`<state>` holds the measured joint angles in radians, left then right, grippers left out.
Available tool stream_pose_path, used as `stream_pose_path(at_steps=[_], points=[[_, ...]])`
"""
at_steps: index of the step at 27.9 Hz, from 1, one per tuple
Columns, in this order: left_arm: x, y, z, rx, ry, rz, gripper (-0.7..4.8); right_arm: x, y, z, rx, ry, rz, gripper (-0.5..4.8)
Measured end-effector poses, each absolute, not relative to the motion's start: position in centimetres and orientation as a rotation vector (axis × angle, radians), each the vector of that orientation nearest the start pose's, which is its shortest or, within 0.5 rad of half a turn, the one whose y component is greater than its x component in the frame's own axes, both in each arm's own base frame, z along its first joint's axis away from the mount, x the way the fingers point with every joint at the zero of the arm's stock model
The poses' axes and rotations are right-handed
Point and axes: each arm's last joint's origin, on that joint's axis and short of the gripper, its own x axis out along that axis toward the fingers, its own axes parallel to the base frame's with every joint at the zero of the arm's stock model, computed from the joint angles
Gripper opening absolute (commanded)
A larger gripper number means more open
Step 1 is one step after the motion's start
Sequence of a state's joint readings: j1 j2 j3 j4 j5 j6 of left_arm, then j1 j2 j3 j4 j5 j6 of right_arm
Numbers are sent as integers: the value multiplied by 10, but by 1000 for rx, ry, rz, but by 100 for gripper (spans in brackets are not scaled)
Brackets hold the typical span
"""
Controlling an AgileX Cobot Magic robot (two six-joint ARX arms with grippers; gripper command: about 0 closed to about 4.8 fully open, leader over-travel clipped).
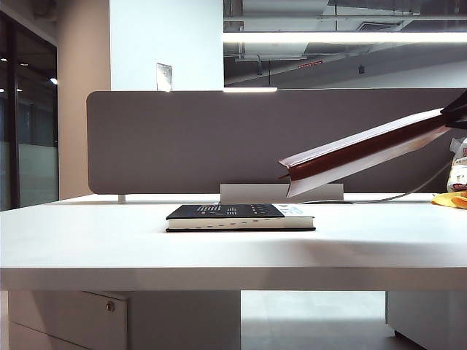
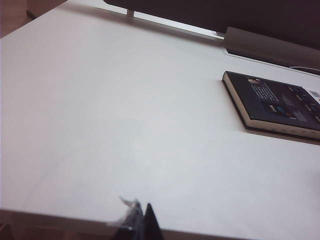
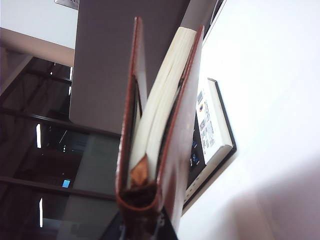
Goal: Pick up the red book and place it on top of the black book.
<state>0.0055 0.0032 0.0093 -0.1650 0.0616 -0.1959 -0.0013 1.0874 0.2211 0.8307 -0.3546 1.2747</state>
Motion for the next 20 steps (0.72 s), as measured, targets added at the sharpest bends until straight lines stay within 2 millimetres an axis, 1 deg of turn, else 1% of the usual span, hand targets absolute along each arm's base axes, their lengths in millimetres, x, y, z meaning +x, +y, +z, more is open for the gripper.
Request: stream_pose_path(at_steps=[7,10,14,17,20], points=[[96,-1,151,-201,164,-43,-6,203,10,178,1276,310,249,-1],[96,-1,151,-201,164,-43,-5,208,14,176,1277,342,253,-1],[96,-1,151,-201,164,-43,-6,220,23,179,1270,365,292,-1],[96,-1,151,-201,164,-43,-5,230,27,187,1264,342,325,-1],[96,-1,151,-201,163,-43,-6,235,28,193,1261,328,340,-1]])
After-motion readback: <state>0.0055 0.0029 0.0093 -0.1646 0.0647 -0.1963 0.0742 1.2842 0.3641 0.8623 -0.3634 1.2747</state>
